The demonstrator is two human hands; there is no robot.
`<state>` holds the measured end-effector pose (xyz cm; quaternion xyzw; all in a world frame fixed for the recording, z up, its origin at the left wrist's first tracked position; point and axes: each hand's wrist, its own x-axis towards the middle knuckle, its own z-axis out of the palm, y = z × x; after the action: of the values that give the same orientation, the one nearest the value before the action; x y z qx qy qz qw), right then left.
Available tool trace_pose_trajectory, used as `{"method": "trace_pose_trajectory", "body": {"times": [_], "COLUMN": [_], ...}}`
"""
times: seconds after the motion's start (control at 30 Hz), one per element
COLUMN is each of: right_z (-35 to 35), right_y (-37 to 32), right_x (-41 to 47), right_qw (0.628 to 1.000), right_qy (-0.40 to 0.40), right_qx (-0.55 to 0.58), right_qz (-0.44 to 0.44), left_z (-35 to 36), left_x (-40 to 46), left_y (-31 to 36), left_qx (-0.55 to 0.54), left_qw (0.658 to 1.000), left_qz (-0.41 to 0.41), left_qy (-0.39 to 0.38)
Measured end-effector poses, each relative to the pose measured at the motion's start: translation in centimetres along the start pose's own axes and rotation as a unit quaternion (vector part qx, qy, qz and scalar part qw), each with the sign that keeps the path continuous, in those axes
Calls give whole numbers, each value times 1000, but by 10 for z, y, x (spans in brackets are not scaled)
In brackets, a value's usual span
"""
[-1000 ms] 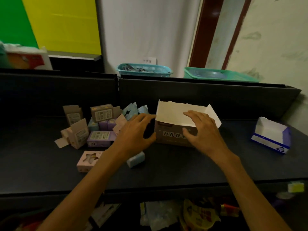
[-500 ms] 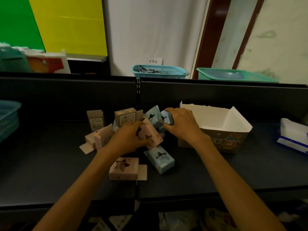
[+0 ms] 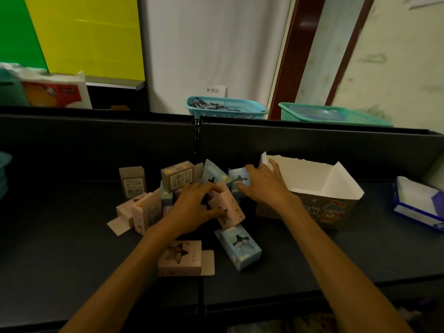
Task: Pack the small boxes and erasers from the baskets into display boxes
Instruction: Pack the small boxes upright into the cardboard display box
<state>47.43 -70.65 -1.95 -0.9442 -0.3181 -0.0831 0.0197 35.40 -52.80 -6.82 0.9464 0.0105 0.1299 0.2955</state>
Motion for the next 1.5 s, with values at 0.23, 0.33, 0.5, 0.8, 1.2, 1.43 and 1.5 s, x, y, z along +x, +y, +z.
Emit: {"method": "trace_pose_trajectory", "body": {"times": [0.23, 0.33, 0.5, 0.8, 1.2, 1.43, 1.5], "right_z": [1, 2, 3, -8, -40, -72, -71], "right_y": [1, 2, 4, 10, 23, 78, 98], "right_x": [-1, 0, 3, -7, -44, -56, -54], "right_qw": [999, 999, 996, 991, 905, 870, 881], "right_qy": [9, 5, 8, 47, 87, 158, 157], "right_qx": [35, 48, 87, 121, 416, 462, 440], "right_qz": [-1, -2, 5, -22, 14, 62, 72], "left_z": [-1, -1, -1, -20, -64, -67, -58], "left_x": [-3, -2, -3, -5, -6, 29, 43], "left_y": [1, 4, 11, 1, 33, 86, 100], "left_qx": [-67, -105, -142, -145, -239, -224, -207], "left_qw": [998, 994, 989, 989, 968, 965, 968], "left_qz": [10, -11, -49, -11, 69, 105, 107], "left_qy": [-3, 0, 13, -9, 34, 85, 90]}}
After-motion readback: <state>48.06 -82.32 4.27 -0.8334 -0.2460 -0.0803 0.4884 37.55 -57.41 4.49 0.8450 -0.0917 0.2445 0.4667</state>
